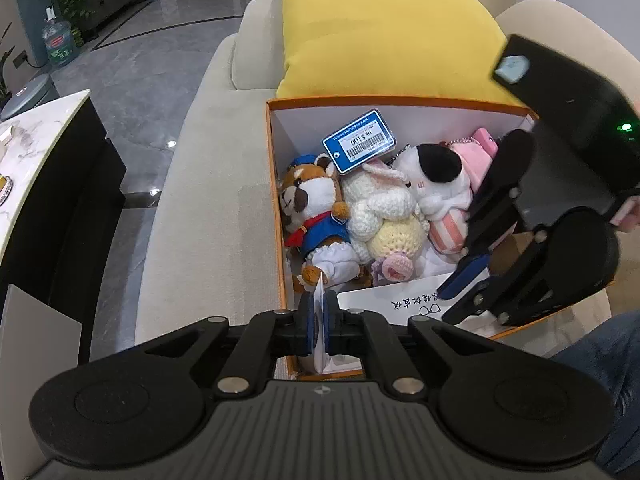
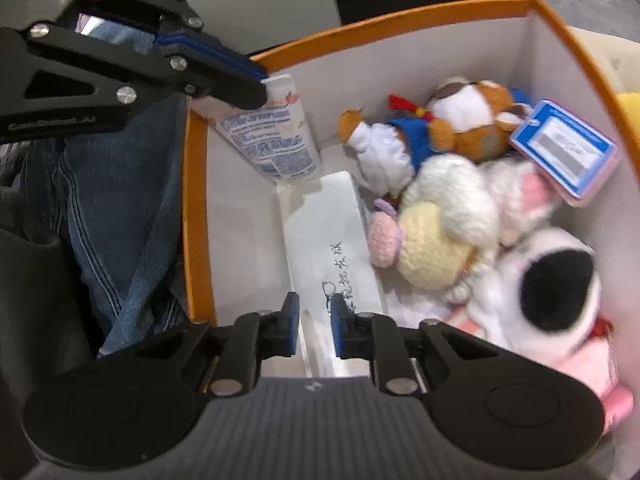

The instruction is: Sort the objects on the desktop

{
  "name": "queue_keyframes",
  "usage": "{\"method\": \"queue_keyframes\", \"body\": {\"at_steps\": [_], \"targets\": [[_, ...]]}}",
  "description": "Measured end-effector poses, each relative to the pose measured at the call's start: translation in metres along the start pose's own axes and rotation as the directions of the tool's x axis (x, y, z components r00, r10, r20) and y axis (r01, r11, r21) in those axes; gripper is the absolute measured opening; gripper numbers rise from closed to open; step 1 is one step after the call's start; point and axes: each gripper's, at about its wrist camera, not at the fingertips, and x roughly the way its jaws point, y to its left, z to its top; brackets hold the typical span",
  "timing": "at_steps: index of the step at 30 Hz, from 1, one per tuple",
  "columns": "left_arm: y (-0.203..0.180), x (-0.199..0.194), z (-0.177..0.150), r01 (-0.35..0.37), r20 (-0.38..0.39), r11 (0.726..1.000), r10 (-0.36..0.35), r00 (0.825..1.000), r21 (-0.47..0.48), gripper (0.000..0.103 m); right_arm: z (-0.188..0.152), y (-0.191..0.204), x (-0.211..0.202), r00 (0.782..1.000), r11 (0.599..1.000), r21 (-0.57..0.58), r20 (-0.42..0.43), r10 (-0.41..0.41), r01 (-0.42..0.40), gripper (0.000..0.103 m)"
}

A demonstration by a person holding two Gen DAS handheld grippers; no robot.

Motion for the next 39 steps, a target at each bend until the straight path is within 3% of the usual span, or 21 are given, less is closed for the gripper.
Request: {"method": "queue_keyframes", "body": {"at_steps": [5, 9, 11, 13, 15, 18, 21, 24, 30, 34, 39], "targets": [[-0.003, -0.017, 0.003, 0.027, 0.040, 1.000, -0.027, 0.999, -0.003, 0.017, -0.018, 0.013, -0.016, 0.995, 0.993, 0.071, 0.029, -0.094, 0.092, 0.021], [-0.012, -0.033, 0.010, 0.047, 0.087, 0.999, -0.048, 0.995, 0.017, 0.023, -0.026, 0.005, -0.029, 0.976, 0.960, 0.181, 0.007, -0.218, 0.213, 0.025], [-0.018, -0.038, 0.014, 0.062, 0.112, 0.998, -0.065, 0.992, 0.026, 0.029, -0.024, 0.007, -0.033, 0.969, 0.942, 0.238, 0.017, -0.246, 0.235, 0.030], [-0.025, -0.041, 0.019, 0.082, 0.129, 0.996, -0.086, 0.988, 0.034, 0.037, -0.038, 0.007, -0.050, 0.959, 0.917, 0.301, 0.029, -0.283, 0.262, 0.036], [-0.034, -0.040, 0.022, 0.100, 0.139, 0.994, -0.105, 0.985, 0.043, 0.054, -0.040, 0.003, -0.057, 0.943, 0.882, 0.364, 0.027, -0.331, 0.299, 0.038], [-0.049, -0.034, 0.021, 0.124, 0.156, 0.991, -0.131, 0.979, 0.054, 0.056, -0.051, 0.024, -0.074, 0.912, 0.811, 0.480, 0.053, -0.407, 0.334, 0.040], [-0.059, -0.022, 0.015, 0.133, 0.148, 0.991, -0.136, 0.980, 0.031, 0.061, -0.059, 0.041, -0.072, 0.870, 0.742, 0.572, 0.097, -0.483, 0.349, 0.048], [-0.066, -0.009, 0.005, 0.111, 0.149, 0.994, -0.112, 0.982, 0.015, 0.065, -0.081, 0.058, -0.088, 0.809, 0.655, 0.655, 0.113, -0.578, 0.377, 0.049], [-0.070, -0.002, -0.015, 0.055, 0.211, 0.998, -0.049, 0.976, -0.025, 0.076, -0.112, 0.088, -0.082, 0.686, 0.504, 0.793, 0.157, -0.711, 0.341, 0.053], [-0.072, 0.004, -0.023, 0.025, 0.238, 0.999, -0.017, 0.971, -0.031, 0.077, -0.123, 0.093, -0.072, 0.634, 0.428, 0.852, 0.155, -0.758, 0.303, 0.054], [-0.072, 0.009, -0.032, -0.026, 0.278, 0.999, 0.031, 0.960, -0.021, 0.078, -0.127, 0.095, -0.060, 0.584, 0.387, 0.875, 0.158, -0.796, 0.291, 0.054]]}}
